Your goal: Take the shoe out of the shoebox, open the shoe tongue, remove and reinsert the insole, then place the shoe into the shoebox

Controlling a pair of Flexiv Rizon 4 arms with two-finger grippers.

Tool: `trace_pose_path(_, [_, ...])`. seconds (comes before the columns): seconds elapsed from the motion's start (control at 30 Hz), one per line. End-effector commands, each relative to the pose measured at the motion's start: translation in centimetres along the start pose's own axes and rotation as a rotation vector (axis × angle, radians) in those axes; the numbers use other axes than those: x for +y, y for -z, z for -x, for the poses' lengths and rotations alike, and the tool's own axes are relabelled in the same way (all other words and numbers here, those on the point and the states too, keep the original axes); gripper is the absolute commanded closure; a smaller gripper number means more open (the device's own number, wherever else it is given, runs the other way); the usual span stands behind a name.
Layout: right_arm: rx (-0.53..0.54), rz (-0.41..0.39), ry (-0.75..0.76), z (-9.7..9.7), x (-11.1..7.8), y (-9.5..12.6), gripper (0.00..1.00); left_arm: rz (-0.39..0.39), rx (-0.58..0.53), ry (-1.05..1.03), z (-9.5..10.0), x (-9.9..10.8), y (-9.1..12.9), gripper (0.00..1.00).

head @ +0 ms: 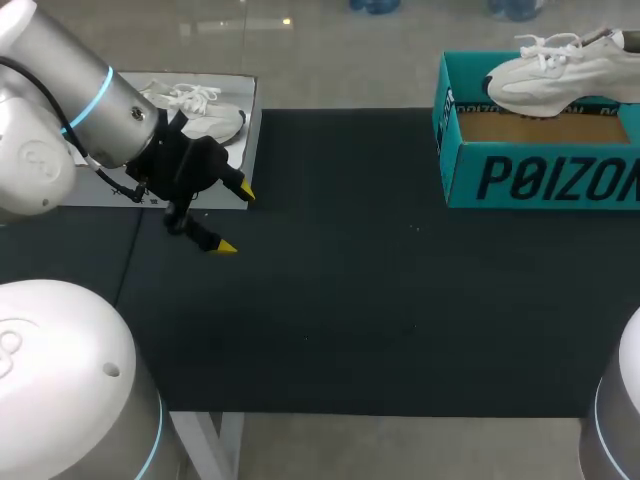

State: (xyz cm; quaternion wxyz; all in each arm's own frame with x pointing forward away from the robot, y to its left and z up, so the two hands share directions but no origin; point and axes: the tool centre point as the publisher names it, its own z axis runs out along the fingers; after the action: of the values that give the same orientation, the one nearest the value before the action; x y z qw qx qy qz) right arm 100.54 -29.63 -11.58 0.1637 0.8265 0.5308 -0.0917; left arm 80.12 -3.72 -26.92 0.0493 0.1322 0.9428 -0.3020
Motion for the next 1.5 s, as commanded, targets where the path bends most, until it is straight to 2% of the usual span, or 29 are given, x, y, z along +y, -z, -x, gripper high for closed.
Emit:
trace_pose_path(0.03, [0.015, -0.005, 0.0, -0.2, 0.6, -1.8, 1.0, 0.003, 0.002, 0.0, 0.1, 0.0, 0.0, 0.0])
trace_pose_path(0.33, [0.027, -0.029, 0.013, -1.0, 1.5, -4.6, 1.0, 0.003, 0.002, 0.0, 0.1, 0.0, 0.0, 0.0])
trace_pose_path(0.73, [0.044, -0.052, -0.049, 0.0, 3.0, -5.1, 1.0, 0.003, 0.002, 0.0, 0.1, 0.0, 0.0, 0.0])
trace_pose_path(1.17, [0.036, -0.05, -0.036, -0.7, 3.8, -6.0, 1.0, 0.003, 0.002, 0.0, 0.1, 0.0, 0.0, 0.0])
trace_pose_path(1.5, [0.024, -0.068, -0.026, -1.5, 4.3, -8.9, 1.0, 0.003, 0.002, 0.0, 0.1, 0.0, 0.0, 0.0])
